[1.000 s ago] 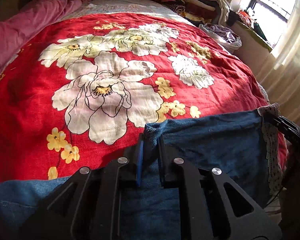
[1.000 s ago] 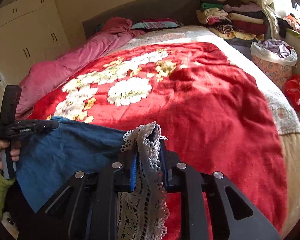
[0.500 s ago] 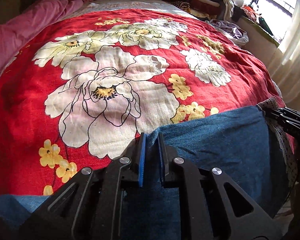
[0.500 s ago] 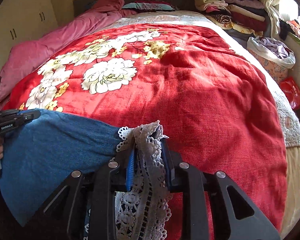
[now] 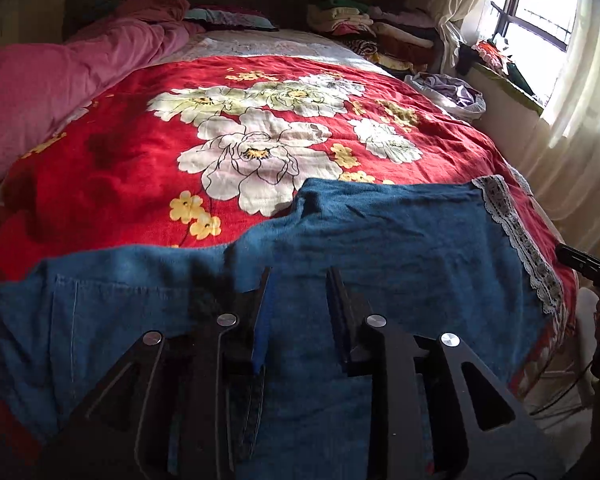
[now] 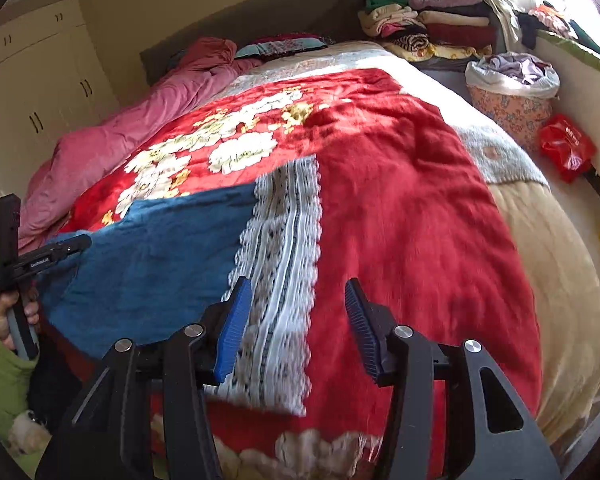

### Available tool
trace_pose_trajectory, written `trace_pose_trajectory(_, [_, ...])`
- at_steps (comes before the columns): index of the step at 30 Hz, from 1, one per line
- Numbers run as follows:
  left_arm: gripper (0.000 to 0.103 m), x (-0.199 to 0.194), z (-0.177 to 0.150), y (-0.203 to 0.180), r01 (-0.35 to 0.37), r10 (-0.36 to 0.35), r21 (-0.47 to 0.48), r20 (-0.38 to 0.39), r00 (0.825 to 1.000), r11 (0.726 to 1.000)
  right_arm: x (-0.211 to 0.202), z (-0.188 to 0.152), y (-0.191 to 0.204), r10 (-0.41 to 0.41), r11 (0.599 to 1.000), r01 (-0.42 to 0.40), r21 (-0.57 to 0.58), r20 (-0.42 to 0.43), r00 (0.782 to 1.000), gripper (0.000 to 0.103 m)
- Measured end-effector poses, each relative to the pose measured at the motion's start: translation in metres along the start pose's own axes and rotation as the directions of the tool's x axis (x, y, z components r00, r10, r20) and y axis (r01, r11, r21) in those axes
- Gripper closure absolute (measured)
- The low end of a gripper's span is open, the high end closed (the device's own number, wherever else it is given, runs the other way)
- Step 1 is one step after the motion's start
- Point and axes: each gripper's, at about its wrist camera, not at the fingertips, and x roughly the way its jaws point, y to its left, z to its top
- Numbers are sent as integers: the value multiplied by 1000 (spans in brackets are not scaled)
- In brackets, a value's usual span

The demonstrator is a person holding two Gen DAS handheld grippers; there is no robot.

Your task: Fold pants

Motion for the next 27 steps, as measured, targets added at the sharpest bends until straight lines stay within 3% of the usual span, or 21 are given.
trace_pose_trajectory(5, [72, -13, -41, -4, -49, 50, 31, -34, 998, 998, -1, -29, -2, 53, 995, -49, 82, -47, 997, 56])
trace_pose_trajectory(10, [65, -15, -52, -4, -95, 98, 42, -54, 994, 995, 14, -36, -2, 91, 986, -77, 147, -84, 992, 55])
trace_pose_trajectory(11, [62, -13, -53, -5, -103, 106, 49, -63, 992, 994, 16, -37, 0, 89, 988, -76, 138, -93, 992, 58])
trace_pose_trajectory(13, [61, -8, -56, -8, -124, 129, 67, -77, 989, 990, 19, -38, 6, 87, 990, -75, 120, -96, 992, 74])
trace_pose_trajectory(14, [60, -6, -57, -10, -132, 138, 76, -83, 987, 988, 17, -38, 9, 83, 991, -74, 111, -80, 993, 82])
trace_pose_trajectory(16, [60, -6, -57, -8, -132, 138, 69, -87, 987, 989, 5, -37, 17, 72, 996, -70, 50, -42, 997, 85])
trace_pose_trajectory(21, [60, -4, -59, -6, -134, 140, 59, -104, 985, 989, -3, -40, 22, -34, 998, 29, -64, -77, 996, 86])
trace_pose_trajectory(23, [60, -3, -59, -6, -137, 143, 64, -107, 984, 989, 11, -46, 20, -61, 996, 53, -65, -121, 991, 85])
trace_pose_trajectory(27, [60, -4, -60, -3, -123, 128, 51, -107, 986, 991, 18, -52, 18, -68, 997, 62, -50, -124, 990, 84])
